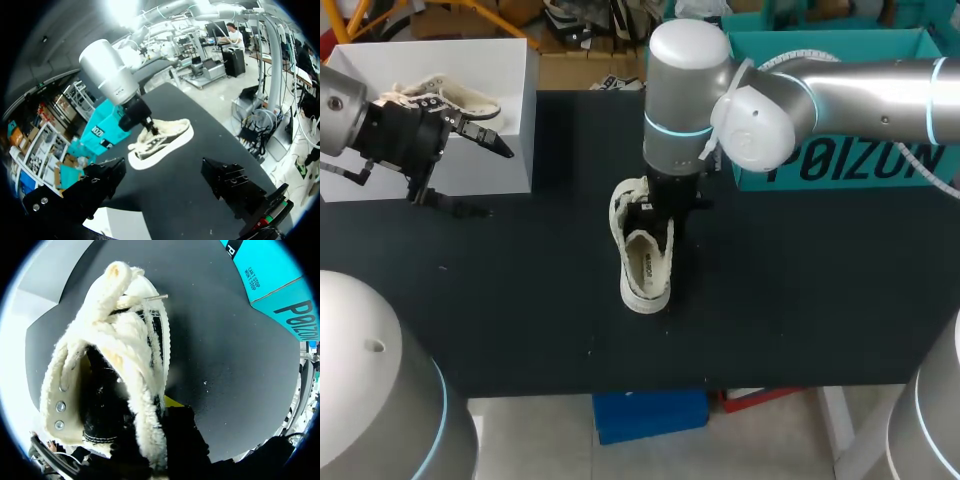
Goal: Take the shoe out of the shoebox, open the shoe tongue, remove and reinsert the insole, then place the shoe into the shoebox
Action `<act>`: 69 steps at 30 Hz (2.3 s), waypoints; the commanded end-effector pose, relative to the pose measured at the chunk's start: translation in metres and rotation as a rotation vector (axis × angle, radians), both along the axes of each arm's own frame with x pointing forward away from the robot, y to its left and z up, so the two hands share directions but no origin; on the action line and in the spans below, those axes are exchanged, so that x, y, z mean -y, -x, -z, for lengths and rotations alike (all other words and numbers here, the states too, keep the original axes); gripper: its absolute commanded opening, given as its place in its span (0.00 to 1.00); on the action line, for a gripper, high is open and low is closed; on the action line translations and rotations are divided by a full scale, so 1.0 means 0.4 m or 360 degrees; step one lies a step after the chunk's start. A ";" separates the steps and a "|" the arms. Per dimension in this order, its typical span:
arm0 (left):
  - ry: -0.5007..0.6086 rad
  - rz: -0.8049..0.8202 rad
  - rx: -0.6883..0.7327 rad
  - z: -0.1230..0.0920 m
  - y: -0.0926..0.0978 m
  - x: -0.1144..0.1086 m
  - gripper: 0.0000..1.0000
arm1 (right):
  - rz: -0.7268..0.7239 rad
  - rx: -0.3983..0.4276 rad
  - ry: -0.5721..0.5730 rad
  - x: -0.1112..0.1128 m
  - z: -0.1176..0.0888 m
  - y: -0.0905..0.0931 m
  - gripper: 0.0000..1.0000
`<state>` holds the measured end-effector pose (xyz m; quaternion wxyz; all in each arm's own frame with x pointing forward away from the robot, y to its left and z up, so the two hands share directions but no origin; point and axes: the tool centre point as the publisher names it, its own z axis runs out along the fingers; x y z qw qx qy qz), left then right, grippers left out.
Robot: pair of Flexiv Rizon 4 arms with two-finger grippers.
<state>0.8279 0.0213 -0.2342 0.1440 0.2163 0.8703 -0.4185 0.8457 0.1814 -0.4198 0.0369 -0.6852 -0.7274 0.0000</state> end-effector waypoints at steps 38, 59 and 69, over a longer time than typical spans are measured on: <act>-0.0002 -0.0004 0.0007 0.002 0.003 0.001 1.00 | -0.1756 0.0406 0.0088 0.058 -0.681 -0.072 0.00; -0.0002 -0.0004 0.0007 0.002 0.003 0.001 1.00 | -0.2058 0.0380 0.0199 0.097 -0.702 -0.084 0.00; -0.0002 -0.0004 0.0007 0.002 0.003 0.001 1.00 | -0.2231 0.0357 0.0224 0.133 -0.696 -0.153 0.00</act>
